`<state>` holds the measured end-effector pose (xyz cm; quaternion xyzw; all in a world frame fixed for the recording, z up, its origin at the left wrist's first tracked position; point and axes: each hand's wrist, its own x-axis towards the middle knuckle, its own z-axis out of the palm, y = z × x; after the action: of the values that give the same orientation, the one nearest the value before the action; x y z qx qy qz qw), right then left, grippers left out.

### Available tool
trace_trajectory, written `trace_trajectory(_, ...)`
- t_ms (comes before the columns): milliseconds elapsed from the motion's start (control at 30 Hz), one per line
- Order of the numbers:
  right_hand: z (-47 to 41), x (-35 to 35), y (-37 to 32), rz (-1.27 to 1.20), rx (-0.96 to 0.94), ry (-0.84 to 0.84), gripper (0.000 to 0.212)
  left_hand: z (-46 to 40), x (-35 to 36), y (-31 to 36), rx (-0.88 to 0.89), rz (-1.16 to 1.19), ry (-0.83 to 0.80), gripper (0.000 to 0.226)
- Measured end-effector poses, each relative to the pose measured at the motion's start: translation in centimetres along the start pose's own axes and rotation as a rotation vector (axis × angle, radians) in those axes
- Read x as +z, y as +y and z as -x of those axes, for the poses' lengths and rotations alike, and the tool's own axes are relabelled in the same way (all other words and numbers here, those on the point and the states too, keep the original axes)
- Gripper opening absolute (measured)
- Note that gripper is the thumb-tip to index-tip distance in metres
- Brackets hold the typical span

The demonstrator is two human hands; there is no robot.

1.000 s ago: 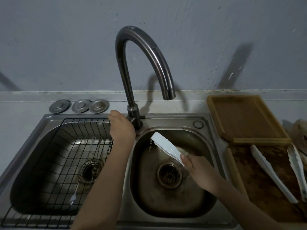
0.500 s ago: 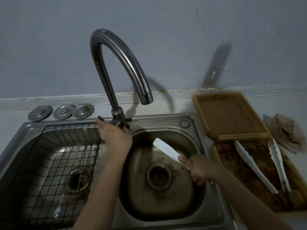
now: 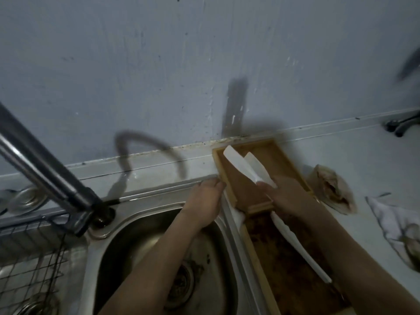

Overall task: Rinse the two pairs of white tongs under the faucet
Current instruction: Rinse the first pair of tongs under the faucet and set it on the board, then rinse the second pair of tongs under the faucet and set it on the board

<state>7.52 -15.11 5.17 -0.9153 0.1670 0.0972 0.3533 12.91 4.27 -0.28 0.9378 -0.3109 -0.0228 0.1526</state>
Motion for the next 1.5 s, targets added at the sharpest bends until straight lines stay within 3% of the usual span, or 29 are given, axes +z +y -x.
trace_trajectory(133, -2.3, 1.1, 1.2, 0.229, -0.023, 0.205, 0.050, -2.4, 2.2, -1.2, 0.120, -0.083, -0.066, 0.045)
trace_trajectory(367, -5.2, 3.4, 1.6, 0.348, 0.095, 0.307, 0.054, -3.2, 3.9, -1.3, 0.084, 0.092, -0.019, 0.039)
trace_trajectory(533, -6.9, 4.1, 1.7, 0.400, 0.073, 0.324, 0.058, -2.7, 4.3, -0.7, 0.090, 0.145, 0.054, 0.048)
trace_trajectory(1000, -8.4, 4.8, 1.9, 0.336, 0.034, 0.262, 0.065, -2.7, 4.6, -0.1, 0.031, 0.223, 0.016, 0.060)
trace_trajectory(1200, -8.8, 3.9, 1.9, 0.398, 0.050, 0.185, 0.055, -2.9, 3.7, 0.1, 0.037, 0.140, -0.029, 0.060)
trace_trajectory(1300, -8.1, 2.7, 2.5, 0.354, -0.038, 0.144, 0.047, -2.6, 3.0, 0.5, 0.032, 0.095, -0.051, 0.059)
trace_trajectory(1500, -1.0, 0.7, 4.6, 0.291, -0.287, 0.434, 0.029, -0.5, 3.1, 1.5, -0.005, -0.104, -0.168, 0.071)
